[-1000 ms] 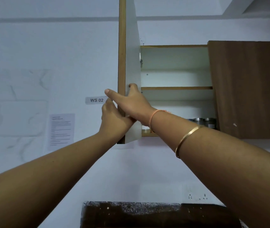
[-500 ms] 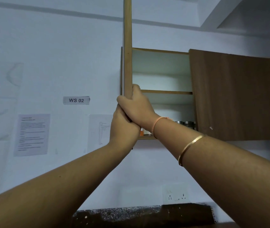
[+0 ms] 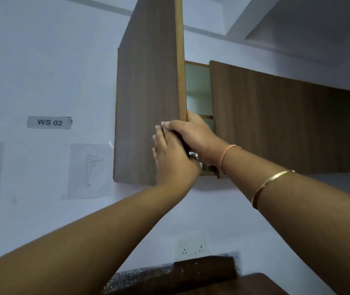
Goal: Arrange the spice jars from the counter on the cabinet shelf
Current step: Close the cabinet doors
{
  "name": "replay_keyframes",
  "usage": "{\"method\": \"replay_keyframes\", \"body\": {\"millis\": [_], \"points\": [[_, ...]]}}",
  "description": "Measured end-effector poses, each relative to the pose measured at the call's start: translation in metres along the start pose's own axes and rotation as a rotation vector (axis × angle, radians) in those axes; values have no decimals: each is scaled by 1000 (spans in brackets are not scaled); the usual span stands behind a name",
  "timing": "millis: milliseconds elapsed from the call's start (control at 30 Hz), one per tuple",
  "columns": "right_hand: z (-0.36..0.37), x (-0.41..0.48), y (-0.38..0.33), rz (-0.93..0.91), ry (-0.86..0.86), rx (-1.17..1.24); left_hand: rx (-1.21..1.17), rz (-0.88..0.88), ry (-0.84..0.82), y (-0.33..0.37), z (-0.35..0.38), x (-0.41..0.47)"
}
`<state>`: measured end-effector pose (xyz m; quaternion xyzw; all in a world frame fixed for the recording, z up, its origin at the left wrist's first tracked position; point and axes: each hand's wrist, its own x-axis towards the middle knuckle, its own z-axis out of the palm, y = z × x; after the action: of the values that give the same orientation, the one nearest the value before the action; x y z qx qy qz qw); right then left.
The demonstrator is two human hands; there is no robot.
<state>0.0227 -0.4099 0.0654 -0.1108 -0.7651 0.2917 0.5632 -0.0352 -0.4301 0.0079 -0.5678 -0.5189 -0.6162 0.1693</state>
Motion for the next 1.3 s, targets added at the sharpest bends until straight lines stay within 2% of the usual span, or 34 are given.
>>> {"method": "replay_keyframes", "body": {"millis": [267,400,567,867,1300], "points": [[-71,9,36,174,-47,-72,192,52,-46,13,73,8],[-98,23,61,220,-58,-28,245,68,-27,12,111,14],[-131,39,98,209,-103,59,319,83,-2,7,158,25],[-180,82,180,246,-130,40,458,130,-21,-21,240,53],[-205,128,264,255,-140,186,664,149,46,-68,327,89]]}}
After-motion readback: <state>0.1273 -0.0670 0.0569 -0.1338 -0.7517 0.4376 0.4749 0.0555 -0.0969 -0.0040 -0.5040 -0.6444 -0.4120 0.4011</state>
